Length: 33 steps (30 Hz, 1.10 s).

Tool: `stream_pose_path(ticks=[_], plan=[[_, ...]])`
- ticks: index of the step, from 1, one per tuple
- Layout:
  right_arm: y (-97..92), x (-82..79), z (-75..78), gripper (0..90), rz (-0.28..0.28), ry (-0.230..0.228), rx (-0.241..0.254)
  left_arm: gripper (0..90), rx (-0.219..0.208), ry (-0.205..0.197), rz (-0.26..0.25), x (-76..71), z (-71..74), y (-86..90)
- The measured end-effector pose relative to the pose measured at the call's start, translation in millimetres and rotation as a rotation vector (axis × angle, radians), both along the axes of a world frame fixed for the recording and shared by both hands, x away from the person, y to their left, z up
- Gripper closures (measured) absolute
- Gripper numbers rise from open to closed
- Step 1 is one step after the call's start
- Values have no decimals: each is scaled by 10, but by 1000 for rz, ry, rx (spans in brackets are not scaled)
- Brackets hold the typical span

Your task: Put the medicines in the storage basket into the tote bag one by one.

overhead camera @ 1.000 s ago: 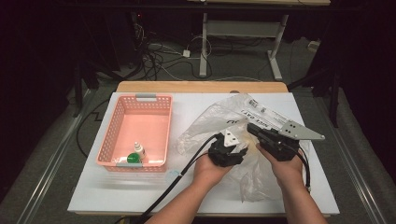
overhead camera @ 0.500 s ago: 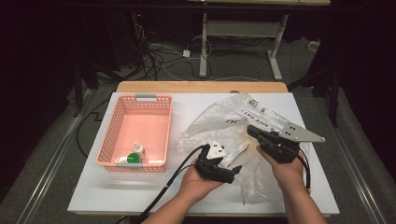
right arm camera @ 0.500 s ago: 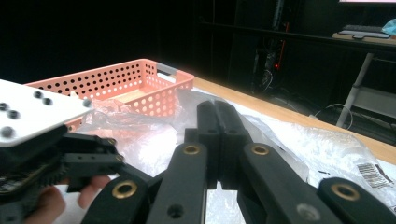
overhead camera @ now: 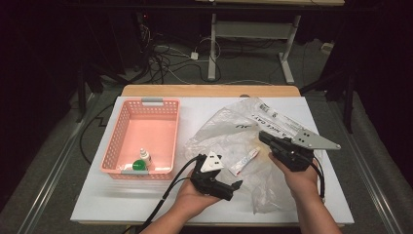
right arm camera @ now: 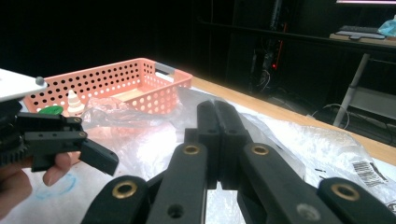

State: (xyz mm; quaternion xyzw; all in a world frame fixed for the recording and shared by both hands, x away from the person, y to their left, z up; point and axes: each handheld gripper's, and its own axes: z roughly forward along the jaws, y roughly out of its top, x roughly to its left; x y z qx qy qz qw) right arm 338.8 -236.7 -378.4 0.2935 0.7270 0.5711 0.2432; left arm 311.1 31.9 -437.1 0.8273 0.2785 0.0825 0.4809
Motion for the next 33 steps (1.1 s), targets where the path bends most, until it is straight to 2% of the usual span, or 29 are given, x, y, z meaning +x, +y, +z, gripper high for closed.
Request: stream_pose_path(ticks=[8,11,14,22,26,28,33], plan=[[3,2,-25,900,1,0,-11,0,-13,-12,10,-52,46,154],[1,-7,-22,900,-4,2,-11,0,-5,6,4,-62,72,203],[2,-15,-10,900,-7,4,-11,0,16,0,7,-76,101,259],[-28,-1,-26,900,-28,31,-29,0,26,-12,57,-77,183,476],[-53,-48,-60,900,-29,29,-23,0,41,-25,74,-80,171,553],[-52,-72,-91,900,-26,29,-36,0,45,-32,80,-90,168,583],[-86,-88,-125,900,-28,33,-43,0,27,-41,93,-131,169,682]])
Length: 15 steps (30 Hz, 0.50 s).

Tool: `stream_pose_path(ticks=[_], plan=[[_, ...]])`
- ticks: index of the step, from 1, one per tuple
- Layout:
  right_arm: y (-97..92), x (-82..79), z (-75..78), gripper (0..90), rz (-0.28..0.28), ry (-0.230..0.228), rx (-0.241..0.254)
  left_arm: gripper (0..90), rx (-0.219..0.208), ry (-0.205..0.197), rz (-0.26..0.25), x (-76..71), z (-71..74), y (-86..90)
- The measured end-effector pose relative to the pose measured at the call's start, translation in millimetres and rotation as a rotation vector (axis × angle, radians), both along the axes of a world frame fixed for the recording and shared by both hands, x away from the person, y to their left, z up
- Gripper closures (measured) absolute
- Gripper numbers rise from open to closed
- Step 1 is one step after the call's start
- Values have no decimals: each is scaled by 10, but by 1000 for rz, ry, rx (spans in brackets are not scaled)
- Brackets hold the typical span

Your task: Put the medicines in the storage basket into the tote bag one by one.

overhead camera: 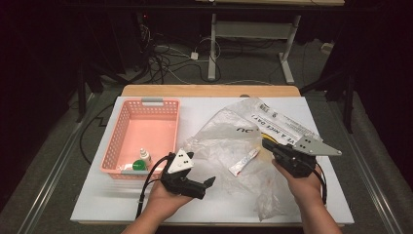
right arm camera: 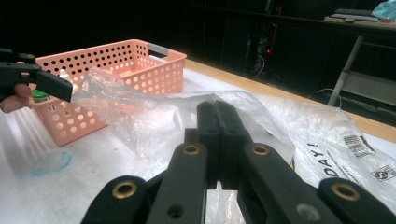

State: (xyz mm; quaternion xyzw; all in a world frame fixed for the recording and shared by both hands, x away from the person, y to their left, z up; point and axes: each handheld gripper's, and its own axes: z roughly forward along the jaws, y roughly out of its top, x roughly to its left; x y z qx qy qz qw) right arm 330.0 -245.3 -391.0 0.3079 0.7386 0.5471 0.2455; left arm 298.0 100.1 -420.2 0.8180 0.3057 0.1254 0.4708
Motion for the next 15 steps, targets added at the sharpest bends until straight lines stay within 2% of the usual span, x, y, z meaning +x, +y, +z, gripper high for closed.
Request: stream_pose_path(ticks=[6,15], plan=[[25,9,5,900,6,-5,1,0,-12,6,9,-44,8,81],[20,1,32,900,8,-15,6,0,-8,-27,53,-165,85,311]])
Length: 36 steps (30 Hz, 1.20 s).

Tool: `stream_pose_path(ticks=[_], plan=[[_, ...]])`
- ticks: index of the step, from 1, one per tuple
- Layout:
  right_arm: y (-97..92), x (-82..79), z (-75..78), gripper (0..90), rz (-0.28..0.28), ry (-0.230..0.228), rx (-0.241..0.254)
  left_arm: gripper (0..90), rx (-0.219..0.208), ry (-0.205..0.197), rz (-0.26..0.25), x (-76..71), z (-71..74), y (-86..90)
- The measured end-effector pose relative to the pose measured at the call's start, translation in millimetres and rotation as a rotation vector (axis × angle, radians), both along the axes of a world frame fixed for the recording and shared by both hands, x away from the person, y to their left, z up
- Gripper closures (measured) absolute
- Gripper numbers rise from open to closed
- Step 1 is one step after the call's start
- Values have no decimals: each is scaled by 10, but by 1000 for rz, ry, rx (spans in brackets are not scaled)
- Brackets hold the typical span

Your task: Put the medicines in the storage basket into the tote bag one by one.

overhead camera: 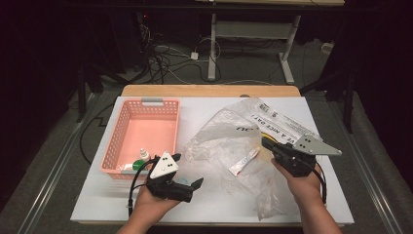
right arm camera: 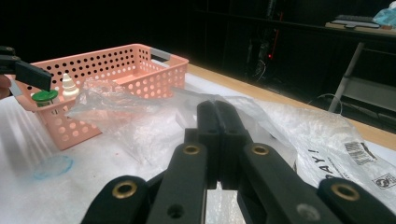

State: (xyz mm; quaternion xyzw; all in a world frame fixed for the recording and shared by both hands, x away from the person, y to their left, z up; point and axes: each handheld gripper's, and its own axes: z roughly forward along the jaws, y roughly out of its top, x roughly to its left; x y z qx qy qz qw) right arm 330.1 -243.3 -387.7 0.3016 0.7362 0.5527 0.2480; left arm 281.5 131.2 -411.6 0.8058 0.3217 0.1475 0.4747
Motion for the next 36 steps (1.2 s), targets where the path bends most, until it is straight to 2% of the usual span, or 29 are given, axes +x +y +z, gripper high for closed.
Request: stream_pose_path(ticks=[3,5,7,13,16,21,27,36], plan=[[-13,0,8,900,0,-2,3,0,12,2,26,-9,4,113],[-15,-2,11,900,3,-5,6,0,36,-13,47,-3,27,164],[-14,-9,15,900,3,1,15,0,23,-16,75,19,56,246],[11,-20,13,900,11,-1,3,0,0,-14,145,71,89,476],[11,-20,12,900,12,-2,0,0,4,-15,185,96,101,602],[17,-13,10,900,14,-5,-3,0,-8,-7,255,148,99,831],[16,-20,10,900,14,-4,-6,0,-2,10,323,189,74,1053],[20,-18,-2,900,15,-2,-11,0,10,42,389,226,45,1287]])
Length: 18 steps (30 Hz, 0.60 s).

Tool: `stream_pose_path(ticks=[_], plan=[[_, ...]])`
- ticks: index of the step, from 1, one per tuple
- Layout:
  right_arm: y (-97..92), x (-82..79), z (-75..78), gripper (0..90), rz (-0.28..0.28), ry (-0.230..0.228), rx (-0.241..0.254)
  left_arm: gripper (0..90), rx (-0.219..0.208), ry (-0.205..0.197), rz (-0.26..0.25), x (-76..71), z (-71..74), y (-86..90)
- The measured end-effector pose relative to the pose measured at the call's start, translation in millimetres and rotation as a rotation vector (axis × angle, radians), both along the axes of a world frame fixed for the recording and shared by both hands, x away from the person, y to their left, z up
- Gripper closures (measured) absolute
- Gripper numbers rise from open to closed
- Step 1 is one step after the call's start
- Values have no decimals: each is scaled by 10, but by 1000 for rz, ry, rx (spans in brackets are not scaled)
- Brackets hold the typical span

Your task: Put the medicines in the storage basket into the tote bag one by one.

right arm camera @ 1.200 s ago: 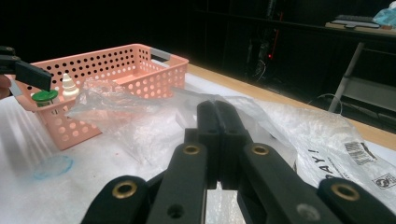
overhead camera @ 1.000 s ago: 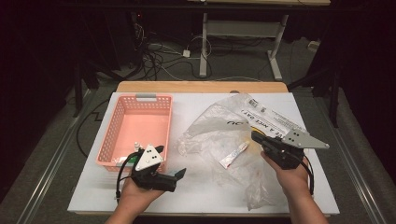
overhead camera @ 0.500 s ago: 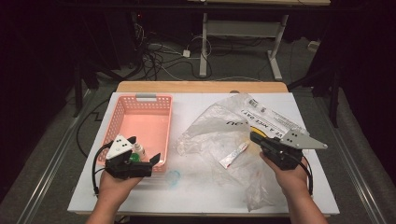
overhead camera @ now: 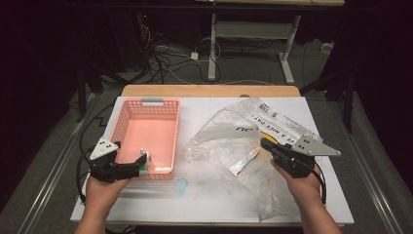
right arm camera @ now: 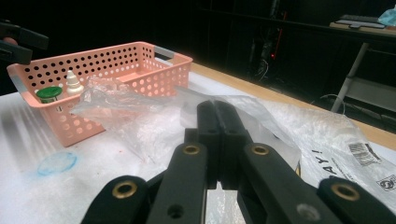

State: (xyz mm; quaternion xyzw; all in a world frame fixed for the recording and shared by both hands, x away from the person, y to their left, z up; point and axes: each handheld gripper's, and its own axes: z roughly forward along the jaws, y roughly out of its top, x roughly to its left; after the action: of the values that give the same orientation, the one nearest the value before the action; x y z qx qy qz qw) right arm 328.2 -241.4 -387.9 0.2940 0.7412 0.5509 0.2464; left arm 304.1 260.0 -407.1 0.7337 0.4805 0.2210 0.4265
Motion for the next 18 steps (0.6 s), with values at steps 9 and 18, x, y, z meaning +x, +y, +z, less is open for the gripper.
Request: stream_pose_path(ticks=[9,18], plan=[[-4,4,-24,900,-3,10,-1,0,18,58,16,44,-86,40],[-23,3,-20,900,-8,9,-3,0,46,131,4,127,-154,-36]])
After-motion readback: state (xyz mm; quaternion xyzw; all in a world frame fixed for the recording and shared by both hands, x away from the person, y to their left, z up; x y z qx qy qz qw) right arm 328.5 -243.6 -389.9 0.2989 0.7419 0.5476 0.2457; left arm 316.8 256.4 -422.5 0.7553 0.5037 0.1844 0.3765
